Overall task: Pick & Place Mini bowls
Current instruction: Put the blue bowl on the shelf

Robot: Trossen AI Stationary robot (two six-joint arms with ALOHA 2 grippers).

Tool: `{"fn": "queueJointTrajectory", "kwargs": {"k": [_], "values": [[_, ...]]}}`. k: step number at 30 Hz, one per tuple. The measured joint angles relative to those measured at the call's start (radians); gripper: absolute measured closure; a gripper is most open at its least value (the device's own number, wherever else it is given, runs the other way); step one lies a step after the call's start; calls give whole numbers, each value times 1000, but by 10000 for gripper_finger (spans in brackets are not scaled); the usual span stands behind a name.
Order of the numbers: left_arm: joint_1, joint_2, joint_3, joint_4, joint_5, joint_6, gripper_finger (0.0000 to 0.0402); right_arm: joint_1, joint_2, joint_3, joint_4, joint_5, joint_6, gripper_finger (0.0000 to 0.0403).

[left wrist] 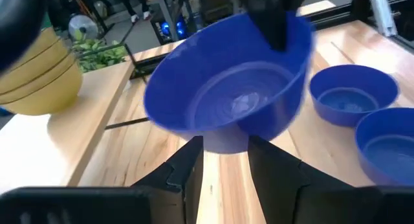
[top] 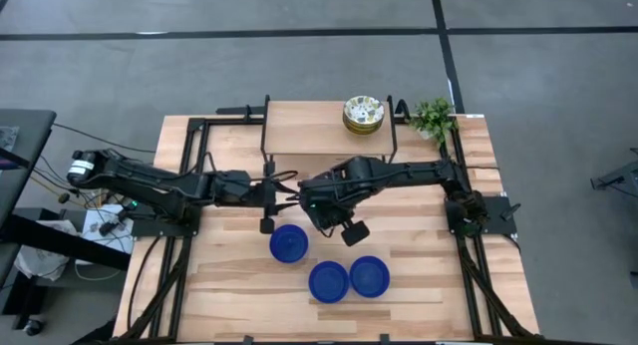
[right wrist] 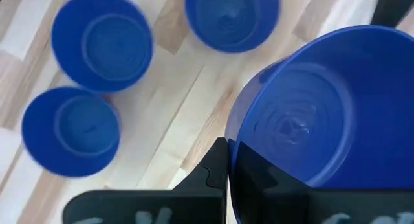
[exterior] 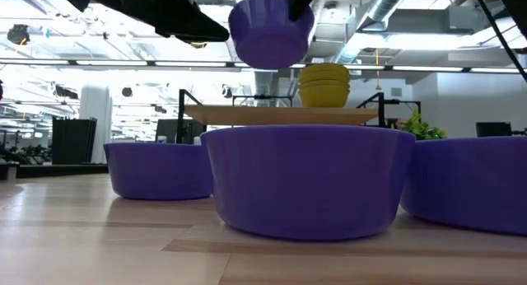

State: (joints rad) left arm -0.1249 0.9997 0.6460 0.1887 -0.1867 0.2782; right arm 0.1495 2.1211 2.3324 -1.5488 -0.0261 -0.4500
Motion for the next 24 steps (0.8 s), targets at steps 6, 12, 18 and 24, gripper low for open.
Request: {"fn": "queueJointTrajectory", "kwargs": {"k": [6,12,18,24], "values": [[-34,12,0,1,-4,1,280,-13,52,3,-14,-38,-59,403],[-41,45,0,-5,-4,1,280,-22,77,2,-18,-77,-97,403],[-53,85,0,-18,-5,23,280,-22,78,1,-12,-135,-105,403],[-75,100,0,-14,-8,38,280,-21,78,1,-3,-179,-132,403]]}}
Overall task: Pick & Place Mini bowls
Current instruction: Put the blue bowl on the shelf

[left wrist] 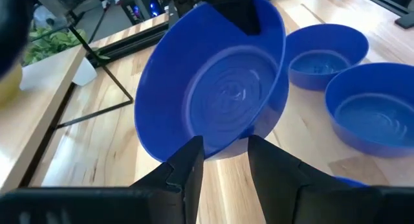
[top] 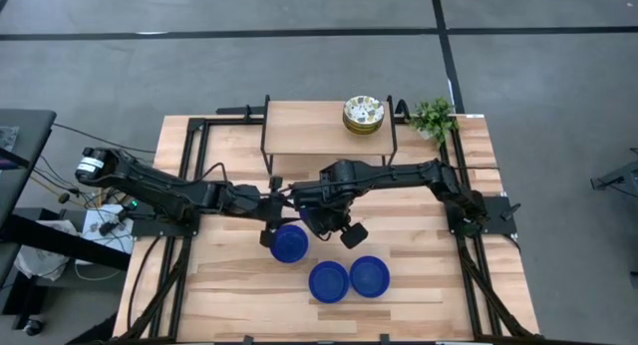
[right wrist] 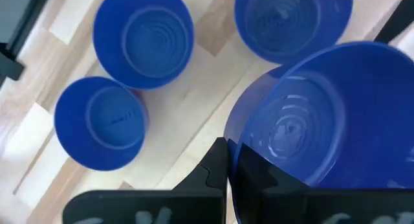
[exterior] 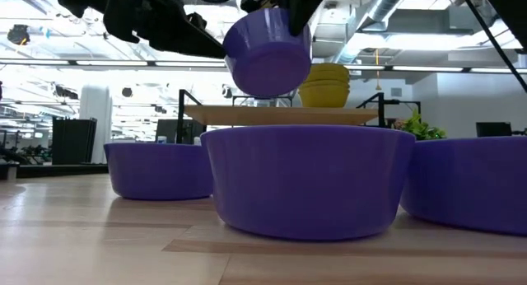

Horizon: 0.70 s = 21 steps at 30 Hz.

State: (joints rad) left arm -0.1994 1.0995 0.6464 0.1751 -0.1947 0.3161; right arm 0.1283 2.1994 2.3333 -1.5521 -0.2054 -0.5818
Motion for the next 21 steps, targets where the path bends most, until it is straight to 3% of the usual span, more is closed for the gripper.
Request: {"fn": "queueJointTrajectory", "kwargs": {"k": [21], "values": [[-43,24,-3,-8,18,2,280,-1,60,1,45,-61,-75,403]]}}
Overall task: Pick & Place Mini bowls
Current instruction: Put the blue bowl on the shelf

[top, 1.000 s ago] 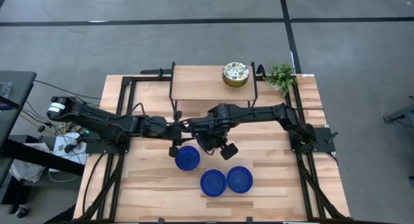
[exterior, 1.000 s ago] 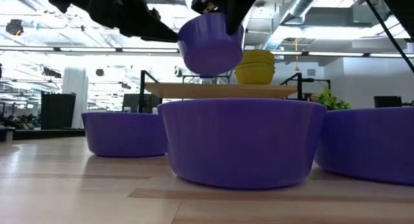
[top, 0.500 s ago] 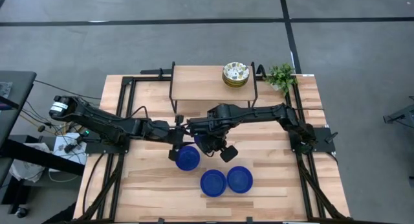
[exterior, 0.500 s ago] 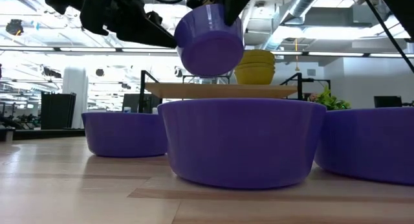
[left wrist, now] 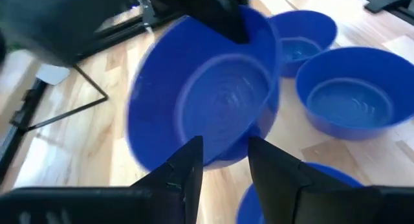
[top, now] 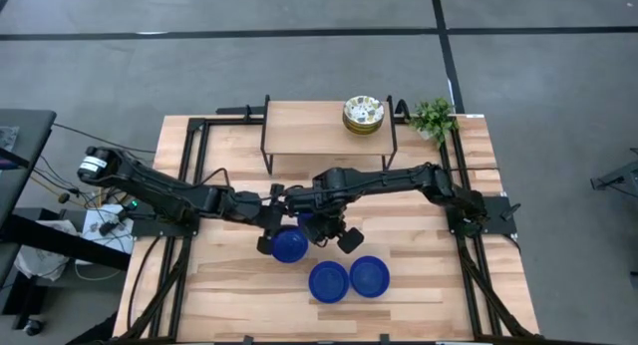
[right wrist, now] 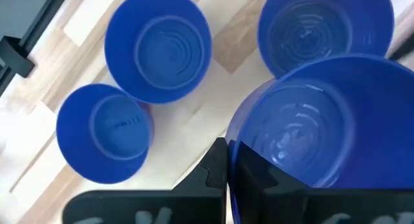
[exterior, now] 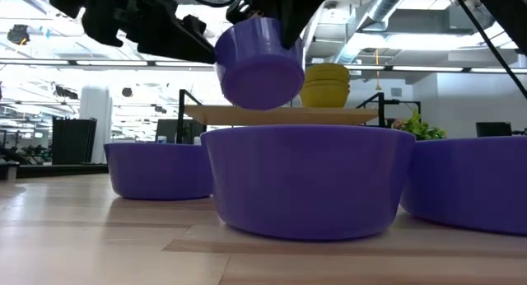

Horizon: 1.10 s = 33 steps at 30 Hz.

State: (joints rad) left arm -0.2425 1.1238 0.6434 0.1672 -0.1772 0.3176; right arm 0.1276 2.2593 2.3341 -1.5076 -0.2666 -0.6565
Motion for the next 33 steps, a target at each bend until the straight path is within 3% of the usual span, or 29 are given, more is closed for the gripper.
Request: {"fn": "queueJointTrajectory", "kwargs": {"k": [18,33], "values": [[-22,18,5,2,8,-25,282,-21,1,0,62,-35,28,403],[-23,18,6,-24,53,-86,393,-19,1,0,84,-34,51,403]]}}
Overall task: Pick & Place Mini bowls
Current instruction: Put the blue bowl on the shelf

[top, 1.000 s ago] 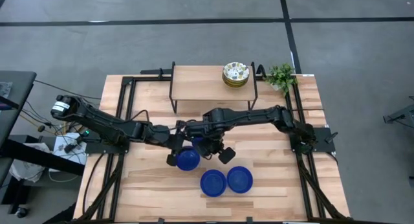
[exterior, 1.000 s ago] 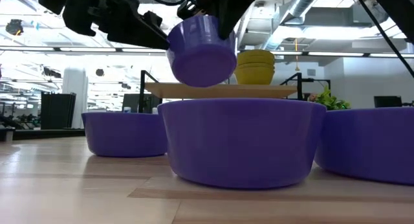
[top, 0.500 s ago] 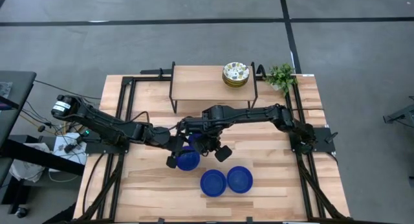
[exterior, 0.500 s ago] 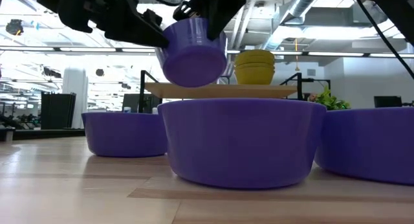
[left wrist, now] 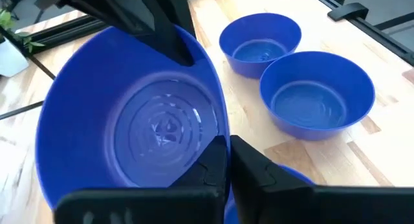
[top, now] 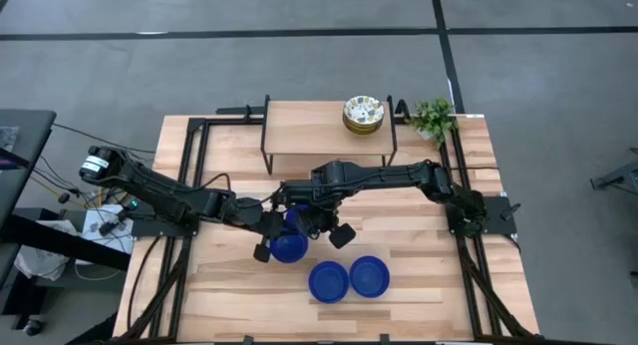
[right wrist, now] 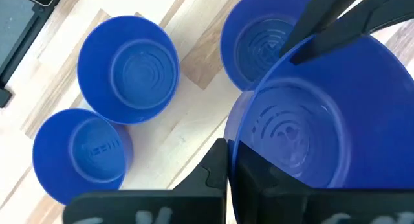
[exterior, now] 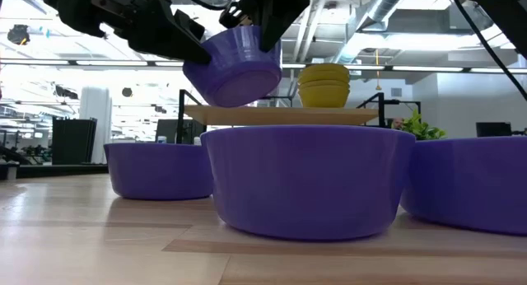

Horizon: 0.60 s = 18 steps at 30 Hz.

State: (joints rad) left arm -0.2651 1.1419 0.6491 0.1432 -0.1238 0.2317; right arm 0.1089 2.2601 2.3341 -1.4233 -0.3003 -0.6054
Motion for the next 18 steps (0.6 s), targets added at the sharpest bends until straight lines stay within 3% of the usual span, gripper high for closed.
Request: {"fn": "queueJointTrajectory", "kwargs": {"k": [8,18], "values": [[2,0,-2,-5,-11,-33,397,3,-1,0,15,71,43,386],[6,0,-1,20,-100,-93,398,4,-4,23,86,106,173,286]]}}
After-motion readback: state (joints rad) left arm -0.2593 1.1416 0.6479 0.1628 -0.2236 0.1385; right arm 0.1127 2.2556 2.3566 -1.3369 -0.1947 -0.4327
